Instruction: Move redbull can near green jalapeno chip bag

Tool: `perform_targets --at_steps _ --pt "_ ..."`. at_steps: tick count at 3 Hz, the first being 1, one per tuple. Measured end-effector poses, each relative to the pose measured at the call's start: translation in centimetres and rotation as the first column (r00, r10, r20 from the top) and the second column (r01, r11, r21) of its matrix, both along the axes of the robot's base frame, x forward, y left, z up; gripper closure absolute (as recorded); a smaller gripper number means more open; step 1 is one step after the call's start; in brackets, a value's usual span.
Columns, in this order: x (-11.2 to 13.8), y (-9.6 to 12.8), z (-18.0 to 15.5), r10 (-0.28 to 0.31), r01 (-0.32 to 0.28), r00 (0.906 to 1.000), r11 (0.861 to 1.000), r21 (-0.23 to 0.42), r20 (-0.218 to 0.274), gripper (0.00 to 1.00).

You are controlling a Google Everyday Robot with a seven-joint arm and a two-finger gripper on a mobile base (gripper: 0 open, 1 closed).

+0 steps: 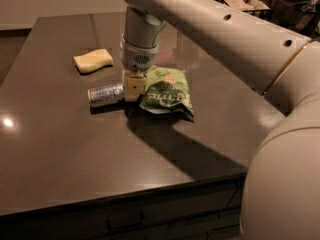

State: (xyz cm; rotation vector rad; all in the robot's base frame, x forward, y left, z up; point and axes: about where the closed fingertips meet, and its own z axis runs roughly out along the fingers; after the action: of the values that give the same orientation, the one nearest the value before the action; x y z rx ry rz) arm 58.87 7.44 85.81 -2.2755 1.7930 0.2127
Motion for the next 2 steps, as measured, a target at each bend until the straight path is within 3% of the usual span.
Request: perform_targets --at_steps 1,2 --pt "-0.73 0.43 -0.43 0.012 -0.012 0.9997 1.0 0.006 -0.019 0.17" --pt "-1.5 -0.02 -0.6 -0.005 0.005 1.0 1.0 0.011 -0.003 0.0"
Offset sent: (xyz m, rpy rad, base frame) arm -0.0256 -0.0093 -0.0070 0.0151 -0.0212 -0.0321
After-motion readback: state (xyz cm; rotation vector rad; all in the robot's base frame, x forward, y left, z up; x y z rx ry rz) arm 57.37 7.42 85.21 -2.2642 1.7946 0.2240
